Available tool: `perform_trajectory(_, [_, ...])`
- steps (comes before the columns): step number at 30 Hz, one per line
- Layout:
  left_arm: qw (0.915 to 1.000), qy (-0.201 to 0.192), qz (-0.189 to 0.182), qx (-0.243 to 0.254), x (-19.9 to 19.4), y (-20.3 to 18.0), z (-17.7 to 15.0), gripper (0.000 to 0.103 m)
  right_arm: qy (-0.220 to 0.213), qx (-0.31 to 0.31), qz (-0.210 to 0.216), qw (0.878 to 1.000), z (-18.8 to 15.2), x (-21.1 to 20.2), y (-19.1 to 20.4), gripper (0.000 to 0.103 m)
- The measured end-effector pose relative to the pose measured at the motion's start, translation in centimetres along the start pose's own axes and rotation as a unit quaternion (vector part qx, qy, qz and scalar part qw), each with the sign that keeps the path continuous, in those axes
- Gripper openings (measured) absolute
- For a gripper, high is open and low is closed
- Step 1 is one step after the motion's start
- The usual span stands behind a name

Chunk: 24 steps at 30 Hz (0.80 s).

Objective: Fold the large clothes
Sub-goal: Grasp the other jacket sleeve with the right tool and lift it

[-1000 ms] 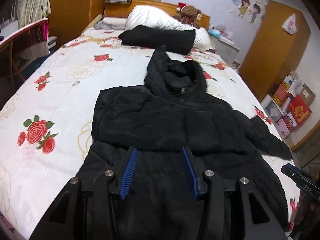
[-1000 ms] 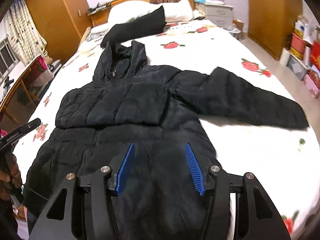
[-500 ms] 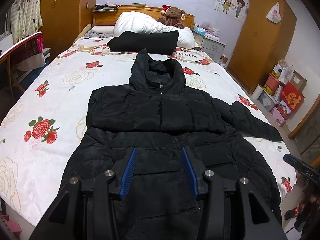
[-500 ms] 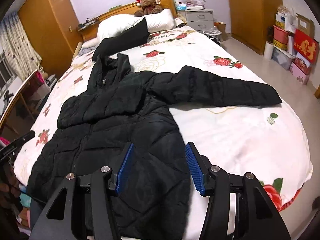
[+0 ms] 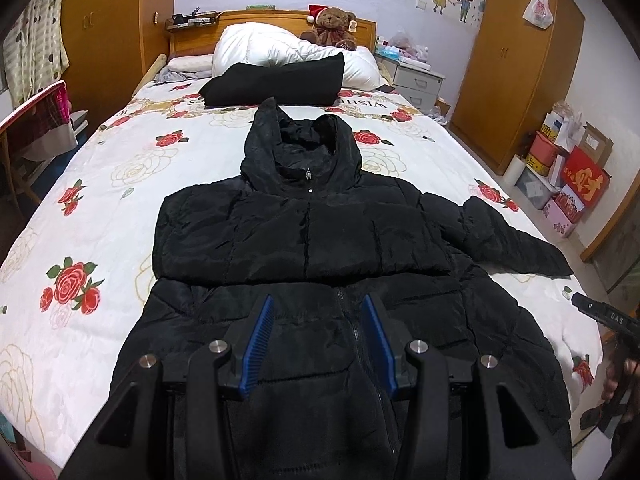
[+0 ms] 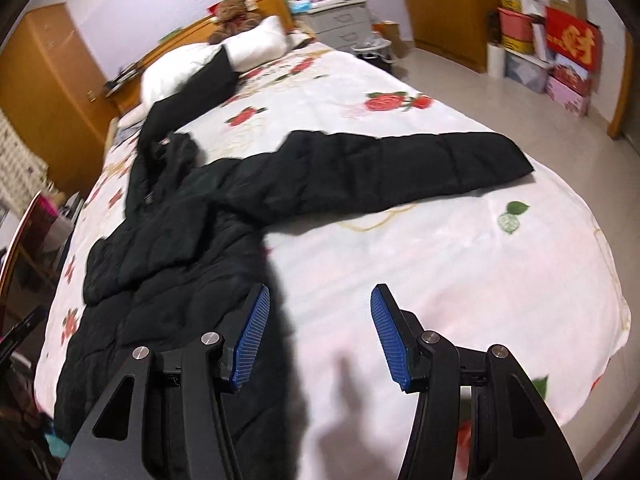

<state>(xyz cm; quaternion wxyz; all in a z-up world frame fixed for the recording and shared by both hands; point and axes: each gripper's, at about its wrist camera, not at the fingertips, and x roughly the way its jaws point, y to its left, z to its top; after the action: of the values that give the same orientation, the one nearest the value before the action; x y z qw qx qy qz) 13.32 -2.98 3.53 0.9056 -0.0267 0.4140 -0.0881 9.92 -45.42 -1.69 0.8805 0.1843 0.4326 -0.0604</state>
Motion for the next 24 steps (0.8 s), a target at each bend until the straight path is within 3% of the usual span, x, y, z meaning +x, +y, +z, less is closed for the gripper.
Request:
perform_trajectory(14, [0.9996,0.021,0.016,0.010,5.7,-1.1,2.7,0.049,0.016,0.120,-0.049,0.991,4.2,7.4,-11.6,0.056])
perform_trajectory(19, [0.9991,0.037,0.017,0.007,7.9,-1.1,2.8,0.049,0.017,0.195,-0.025,0.980,5.0,10.1,-15.7,0.056])
perform_trajectory(24, [0.9985,0.051,0.019,0.003,9.3,-0.6,2.1,0.049,-0.010,0.214,-0.026,0.977,6.3,11.5,-16.8,0.056])
